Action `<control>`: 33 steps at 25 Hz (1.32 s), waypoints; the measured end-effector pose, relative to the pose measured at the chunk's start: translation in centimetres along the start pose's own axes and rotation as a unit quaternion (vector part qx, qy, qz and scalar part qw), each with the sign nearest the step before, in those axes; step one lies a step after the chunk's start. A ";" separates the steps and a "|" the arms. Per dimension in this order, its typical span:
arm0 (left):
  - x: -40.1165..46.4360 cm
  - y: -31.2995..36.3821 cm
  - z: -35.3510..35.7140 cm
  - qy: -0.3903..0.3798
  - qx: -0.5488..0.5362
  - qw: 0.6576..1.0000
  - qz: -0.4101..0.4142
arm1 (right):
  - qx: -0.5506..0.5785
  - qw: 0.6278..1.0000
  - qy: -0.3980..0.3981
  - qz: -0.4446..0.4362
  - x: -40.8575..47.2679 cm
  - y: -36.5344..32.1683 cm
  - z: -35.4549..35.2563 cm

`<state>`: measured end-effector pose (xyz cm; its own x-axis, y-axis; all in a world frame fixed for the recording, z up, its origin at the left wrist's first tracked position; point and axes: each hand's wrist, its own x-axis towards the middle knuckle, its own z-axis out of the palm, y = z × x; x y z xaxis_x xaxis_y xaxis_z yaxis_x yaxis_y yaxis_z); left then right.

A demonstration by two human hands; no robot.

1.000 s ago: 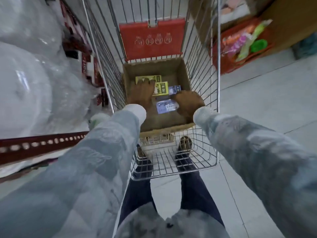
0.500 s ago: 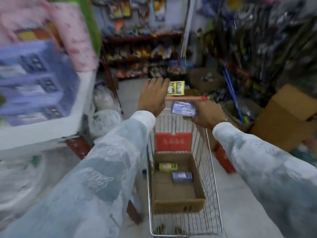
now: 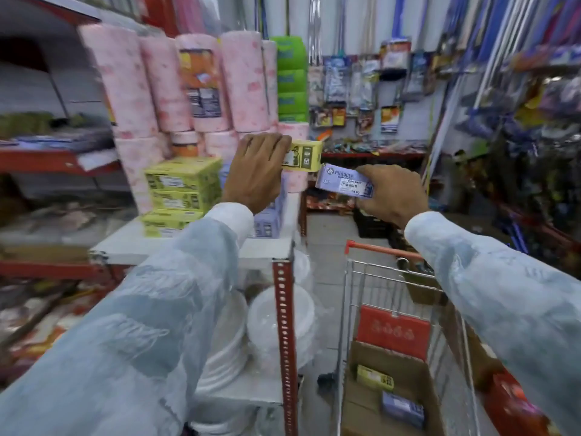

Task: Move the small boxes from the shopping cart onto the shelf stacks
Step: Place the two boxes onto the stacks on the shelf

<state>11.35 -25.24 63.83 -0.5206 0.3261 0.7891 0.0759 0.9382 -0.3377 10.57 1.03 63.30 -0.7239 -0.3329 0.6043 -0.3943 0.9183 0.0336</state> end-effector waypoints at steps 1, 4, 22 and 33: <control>-1.2 -2.2 -0.5 0.003 0.016 1.000 0.000 | 0.008 1.000 0.009 -0.017 0.6 -2.0 -0.1; -5.5 -9.0 -1.4 0.012 0.053 0.998 -0.014 | 0.012 0.997 0.017 -0.075 2.2 -8.7 0.6; -17.2 -22.6 4.2 -0.161 -0.061 0.985 0.010 | -0.118 0.987 -0.102 -0.042 5.0 -22.9 4.8; -17.1 -22.8 5.0 -0.170 -0.079 0.982 0.015 | -0.104 0.990 -0.085 -0.048 5.1 -23.0 5.3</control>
<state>14.29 -52.80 55.46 -0.7676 0.3213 0.5546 0.2126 0.9439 -0.2526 12.97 -22.97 61.37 -0.7803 -0.4356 0.4488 -0.3534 0.8991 0.2583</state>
